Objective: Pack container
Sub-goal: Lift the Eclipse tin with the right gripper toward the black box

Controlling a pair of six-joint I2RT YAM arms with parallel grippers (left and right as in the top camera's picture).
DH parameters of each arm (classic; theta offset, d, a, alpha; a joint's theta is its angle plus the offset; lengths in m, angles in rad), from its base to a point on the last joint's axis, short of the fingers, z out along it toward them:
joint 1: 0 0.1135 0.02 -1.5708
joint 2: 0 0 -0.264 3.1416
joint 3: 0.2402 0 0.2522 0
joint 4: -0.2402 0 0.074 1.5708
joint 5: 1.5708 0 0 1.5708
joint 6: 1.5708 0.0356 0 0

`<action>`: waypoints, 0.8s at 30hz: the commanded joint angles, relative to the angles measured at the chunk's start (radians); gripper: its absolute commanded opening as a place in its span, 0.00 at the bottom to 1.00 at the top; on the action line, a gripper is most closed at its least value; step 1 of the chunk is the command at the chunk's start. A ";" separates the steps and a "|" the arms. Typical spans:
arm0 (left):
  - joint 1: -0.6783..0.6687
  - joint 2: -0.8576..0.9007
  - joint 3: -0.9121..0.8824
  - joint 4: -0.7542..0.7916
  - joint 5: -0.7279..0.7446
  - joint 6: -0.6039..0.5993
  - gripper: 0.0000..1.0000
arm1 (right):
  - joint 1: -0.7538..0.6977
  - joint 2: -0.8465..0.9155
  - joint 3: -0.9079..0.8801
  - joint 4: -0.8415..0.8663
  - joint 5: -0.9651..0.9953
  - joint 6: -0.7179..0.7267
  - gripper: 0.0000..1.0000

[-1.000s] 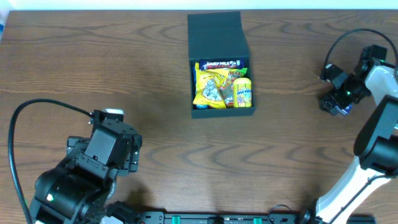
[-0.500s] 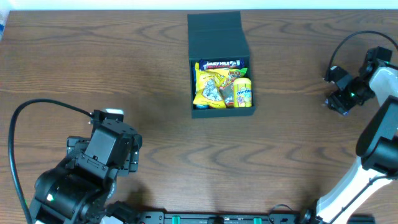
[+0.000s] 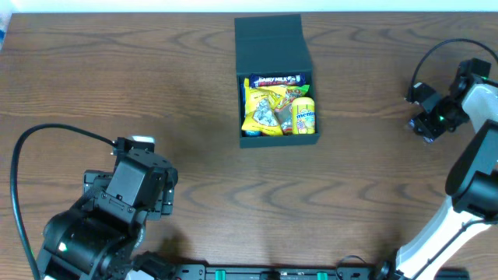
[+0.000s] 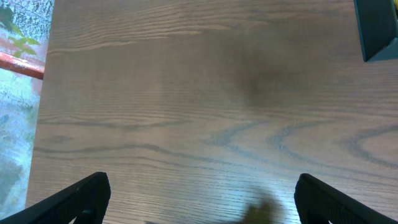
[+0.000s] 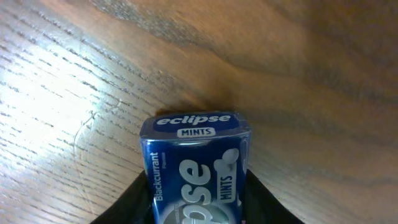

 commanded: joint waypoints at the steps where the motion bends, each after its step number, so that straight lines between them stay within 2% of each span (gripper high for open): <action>1: 0.003 -0.001 0.002 -0.003 -0.014 -0.018 0.96 | -0.006 0.015 0.009 -0.002 -0.002 0.001 0.28; 9: 0.003 -0.001 0.002 -0.003 -0.014 -0.018 0.95 | -0.006 0.016 0.009 -0.002 -0.002 0.001 0.19; 13: 0.003 -0.001 0.002 -0.003 -0.014 -0.018 0.95 | -0.006 0.015 0.009 -0.002 -0.002 0.002 0.02; 20: 0.003 -0.001 0.002 -0.003 -0.014 -0.018 0.95 | -0.004 0.015 0.009 -0.001 -0.002 0.021 0.01; 24: 0.003 -0.001 0.002 -0.003 -0.014 -0.018 0.96 | 0.004 0.013 0.043 -0.002 -0.002 0.115 0.01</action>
